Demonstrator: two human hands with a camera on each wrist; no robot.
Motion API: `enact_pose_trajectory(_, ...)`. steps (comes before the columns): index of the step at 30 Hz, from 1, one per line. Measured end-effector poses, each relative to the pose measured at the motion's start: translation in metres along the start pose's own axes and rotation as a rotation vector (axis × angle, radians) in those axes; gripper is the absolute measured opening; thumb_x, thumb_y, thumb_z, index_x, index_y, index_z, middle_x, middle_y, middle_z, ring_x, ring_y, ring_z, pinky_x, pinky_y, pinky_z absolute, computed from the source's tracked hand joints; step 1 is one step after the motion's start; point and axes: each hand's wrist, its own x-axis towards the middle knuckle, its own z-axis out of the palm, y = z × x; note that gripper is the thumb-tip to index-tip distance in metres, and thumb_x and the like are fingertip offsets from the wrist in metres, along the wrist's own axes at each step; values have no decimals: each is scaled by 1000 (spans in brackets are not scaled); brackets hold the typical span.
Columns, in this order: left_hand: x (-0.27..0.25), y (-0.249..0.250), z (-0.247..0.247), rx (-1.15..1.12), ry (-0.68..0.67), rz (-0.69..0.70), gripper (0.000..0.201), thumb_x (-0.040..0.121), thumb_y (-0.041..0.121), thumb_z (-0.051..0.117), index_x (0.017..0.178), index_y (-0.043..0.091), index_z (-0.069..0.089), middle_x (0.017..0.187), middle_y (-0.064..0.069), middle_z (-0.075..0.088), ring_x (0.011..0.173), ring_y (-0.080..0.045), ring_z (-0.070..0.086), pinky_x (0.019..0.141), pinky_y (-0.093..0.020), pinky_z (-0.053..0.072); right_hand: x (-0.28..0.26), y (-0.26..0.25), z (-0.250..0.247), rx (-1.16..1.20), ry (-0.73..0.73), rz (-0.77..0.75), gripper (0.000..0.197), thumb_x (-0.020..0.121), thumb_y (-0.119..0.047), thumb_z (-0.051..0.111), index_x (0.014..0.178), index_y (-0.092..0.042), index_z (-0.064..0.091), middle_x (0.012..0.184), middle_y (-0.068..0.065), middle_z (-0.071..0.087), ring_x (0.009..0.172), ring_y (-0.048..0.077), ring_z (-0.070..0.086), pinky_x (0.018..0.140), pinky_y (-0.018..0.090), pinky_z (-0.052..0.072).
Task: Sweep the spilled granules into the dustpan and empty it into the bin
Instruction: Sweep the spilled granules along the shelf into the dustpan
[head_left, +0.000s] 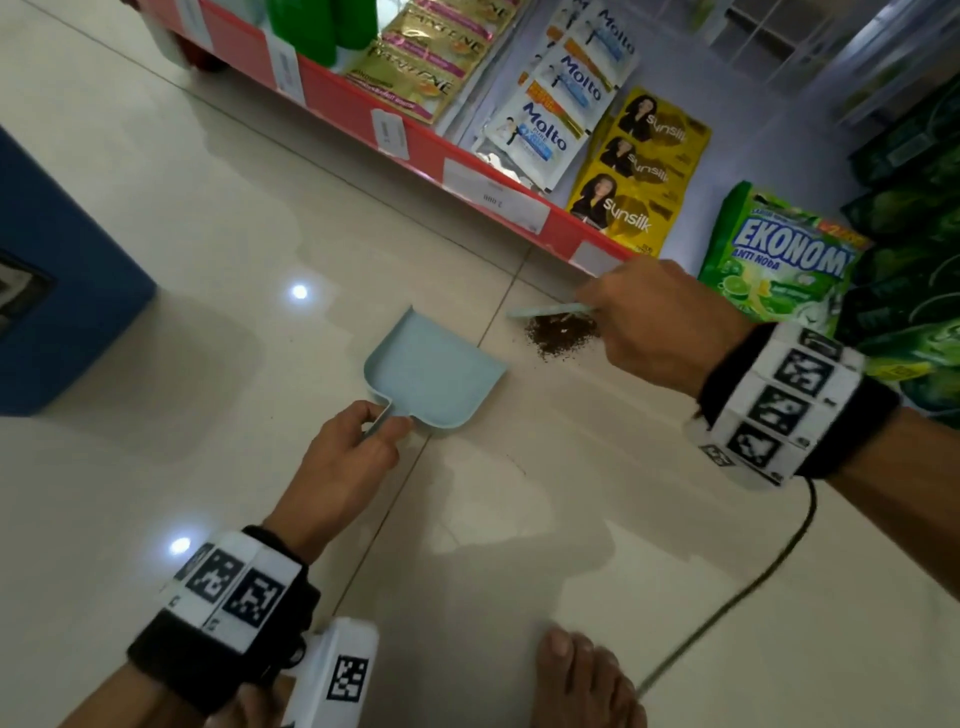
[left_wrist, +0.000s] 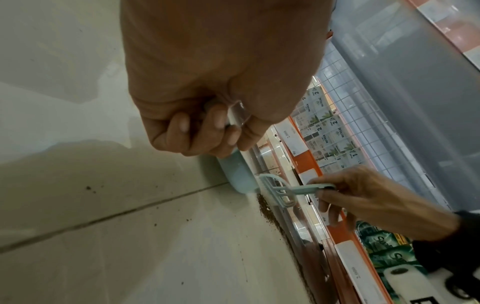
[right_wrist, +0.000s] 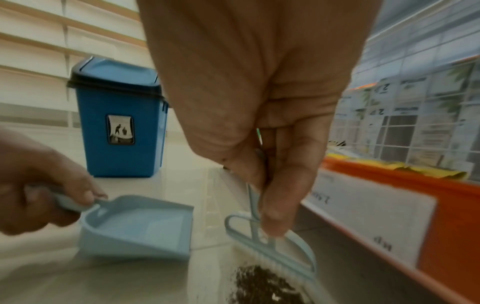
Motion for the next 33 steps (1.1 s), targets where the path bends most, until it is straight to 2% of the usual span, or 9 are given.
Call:
enact_pose_trajectory(3,1,1,4,3,-23,-10,29,93,36,59,96,7,61,61,6,50,50,-10,39,53,-28,32,9,-6,-11,77,120,-22,16,90,-8,51,94,-9,67,82,12,59,69,30,51,60,33,37)
enact_pose_trajectory(5,3,2,7,21,-26,-6,31,92,37,59,97,7,61,61,5,50,50,-10,40,53,-29,33,30,-21,-13,86,173,-73,24,93,-7,46,106,-8,66,94,17,63,81,36,61,65,36,48)
enact_pose_trajectory(9,5,0,10,53,-24,5,30,92,38,59,97,8,62,61,5,52,52,-12,41,55,-29,34,58,-35,-4,24,124,-72,30,99,-8,40,120,-7,62,108,18,62,97,35,64,81,40,56)
enact_pose_trajectory(16,-2,-6,13,83,-40,24,30,93,42,57,93,12,64,58,11,53,46,-3,43,51,-27,33,-22,25,24,51,-51,15,37,91,-2,43,117,-16,65,99,14,66,90,31,63,66,31,40)
enact_pose_trajectory(18,-2,-7,15,76,-47,26,32,93,41,57,92,10,63,53,12,53,41,0,42,49,-26,33,-54,36,27,62,-9,33,40,92,-1,46,121,-20,65,92,13,67,81,31,61,63,32,41)
enact_pose_trajectory(21,-4,-5,19,80,-75,27,30,93,40,59,89,10,62,52,13,52,44,-1,43,52,-27,34,-72,42,30,150,40,85,32,91,0,47,116,-9,66,83,17,65,73,35,61,64,40,51)
enact_pose_trajectory(28,-13,-1,28,120,-111,46,24,94,36,59,90,12,62,50,11,50,43,-4,39,51,-28,33,-21,2,37,327,356,-70,47,87,6,49,130,-9,61,90,20,70,75,33,64,68,38,50)
enact_pose_trajectory(30,-17,-3,28,129,-112,50,25,94,36,59,89,11,61,50,10,50,43,-4,39,53,-30,33,-5,-3,40,321,319,-97,48,88,8,47,132,-9,60,90,20,69,74,30,64,69,37,52)
enact_pose_trajectory(33,-24,-7,25,134,-107,47,25,94,36,58,90,12,61,51,10,51,43,-4,40,52,-30,33,-8,10,44,236,114,-94,43,90,2,44,125,-15,64,89,17,69,79,33,65,68,34,51)
